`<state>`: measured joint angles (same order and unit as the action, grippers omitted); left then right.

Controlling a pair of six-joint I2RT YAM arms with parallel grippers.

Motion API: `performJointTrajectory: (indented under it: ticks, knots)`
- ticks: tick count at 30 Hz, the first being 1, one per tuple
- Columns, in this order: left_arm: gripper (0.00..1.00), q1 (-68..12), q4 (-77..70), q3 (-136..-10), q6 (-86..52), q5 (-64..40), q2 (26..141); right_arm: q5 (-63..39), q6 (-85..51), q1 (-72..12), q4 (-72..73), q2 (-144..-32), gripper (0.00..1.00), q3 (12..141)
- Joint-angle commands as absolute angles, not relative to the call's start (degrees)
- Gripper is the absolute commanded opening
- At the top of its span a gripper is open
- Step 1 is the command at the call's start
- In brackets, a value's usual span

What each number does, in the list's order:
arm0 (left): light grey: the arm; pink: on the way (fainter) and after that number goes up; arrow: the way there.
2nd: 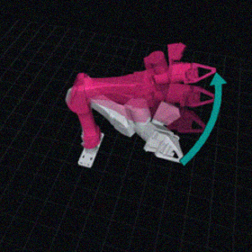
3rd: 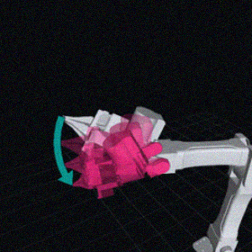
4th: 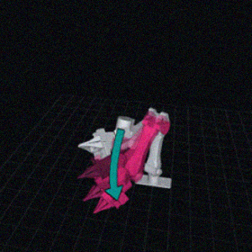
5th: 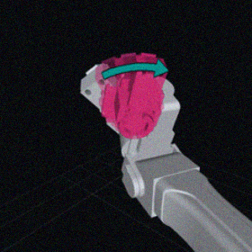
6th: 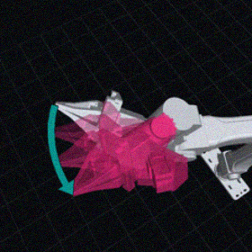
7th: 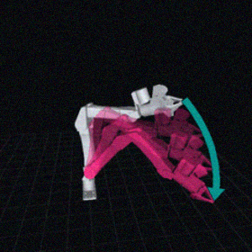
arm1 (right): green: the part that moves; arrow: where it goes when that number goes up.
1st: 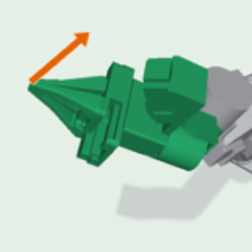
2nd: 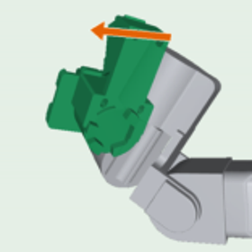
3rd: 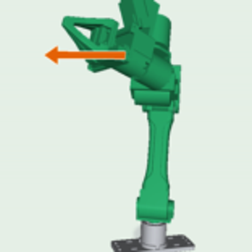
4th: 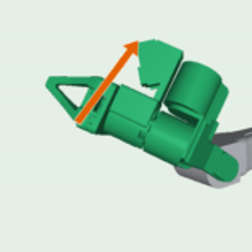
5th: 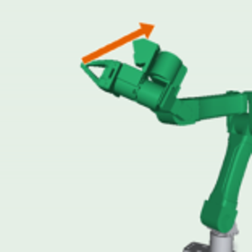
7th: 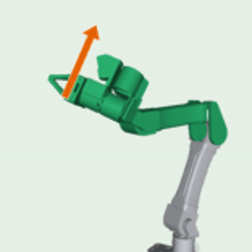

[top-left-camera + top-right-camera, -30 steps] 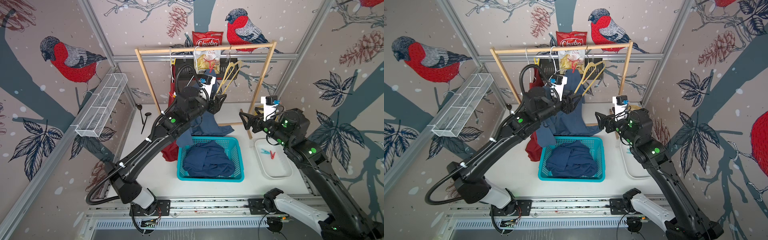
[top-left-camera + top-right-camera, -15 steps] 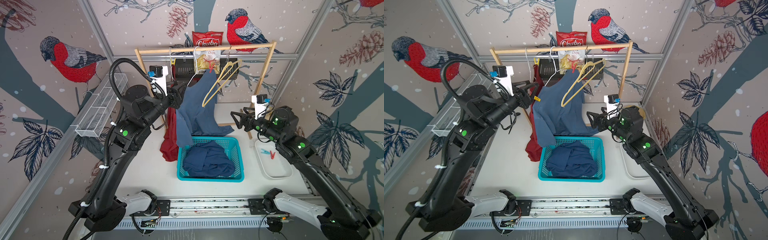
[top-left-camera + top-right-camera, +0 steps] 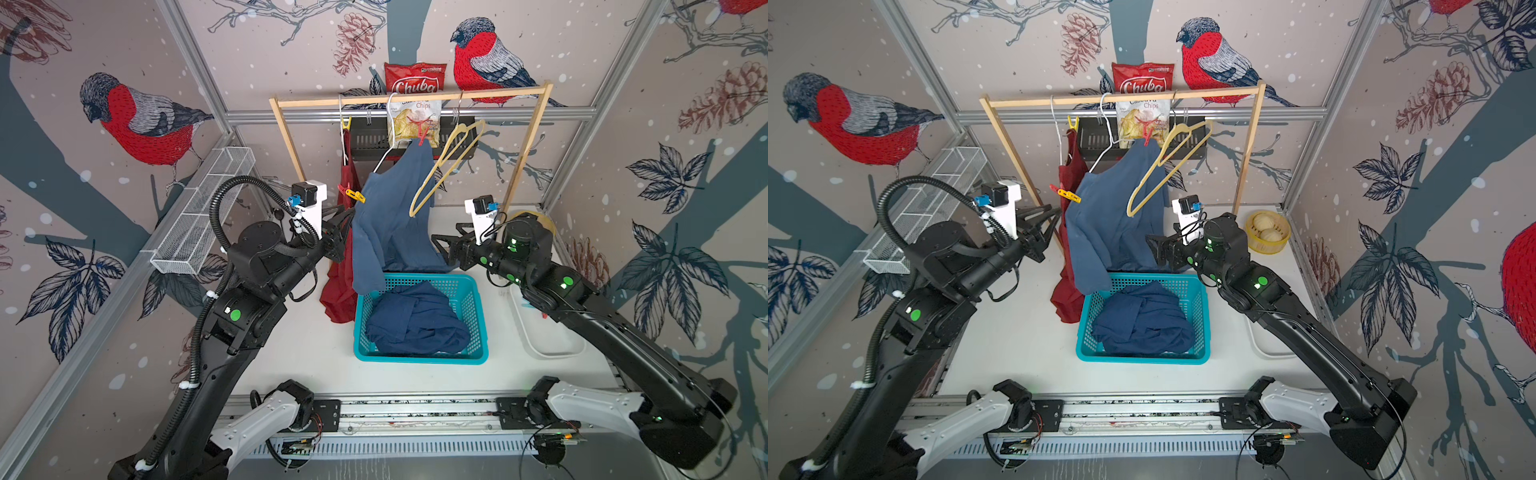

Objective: Remove the clothespins securing t-shirts to the hanger
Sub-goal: Pick up the hanger from the clothes rail.

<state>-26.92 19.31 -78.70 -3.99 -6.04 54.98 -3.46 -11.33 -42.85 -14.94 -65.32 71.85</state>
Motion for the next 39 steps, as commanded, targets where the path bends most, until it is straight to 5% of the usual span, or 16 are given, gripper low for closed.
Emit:
performJointTrajectory:
  ticks: [1,12,39]
  knots:
    - [0.3,-25.07,17.44,-77.39,-3.06,-9.51,55.69,-4.04,-12.65,-43.45,-11.21,-65.97,0.85,72.19]
    - [0.27,-17.57,13.53,-76.71,-6.06,-20.66,60.15,-3.16,-12.03,-43.86,-11.67,-66.02,0.85,71.23]
    - [0.35,-17.18,10.88,-75.61,-5.15,-21.2,66.06,-2.37,-10.5,-43.79,-12.72,-66.9,0.85,71.11]
